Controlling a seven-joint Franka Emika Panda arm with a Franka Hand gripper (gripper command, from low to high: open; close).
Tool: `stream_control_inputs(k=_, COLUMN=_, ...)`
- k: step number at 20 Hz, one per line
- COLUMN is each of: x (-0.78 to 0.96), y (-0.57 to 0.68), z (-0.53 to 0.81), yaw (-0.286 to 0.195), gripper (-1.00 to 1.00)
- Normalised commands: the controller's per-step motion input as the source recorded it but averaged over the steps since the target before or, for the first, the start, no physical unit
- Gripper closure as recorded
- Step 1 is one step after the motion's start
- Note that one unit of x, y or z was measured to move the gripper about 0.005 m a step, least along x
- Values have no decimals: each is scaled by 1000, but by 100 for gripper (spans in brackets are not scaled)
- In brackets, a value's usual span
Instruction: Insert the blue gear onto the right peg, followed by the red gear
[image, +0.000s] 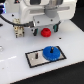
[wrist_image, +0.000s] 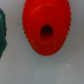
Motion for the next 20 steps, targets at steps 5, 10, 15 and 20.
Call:
stream_control_inputs(k=5, x=-175, y=31, z=-164, yaw=0, gripper=100)
stream_control_inputs(k=10, x=-208, y=82, z=-58, yaw=0, gripper=100)
stream_control_inputs(k=15, x=-156, y=23, z=-18, yaw=0, gripper=100)
stream_control_inputs(k=20, x=-91, y=46, z=22, yaw=0, gripper=100)
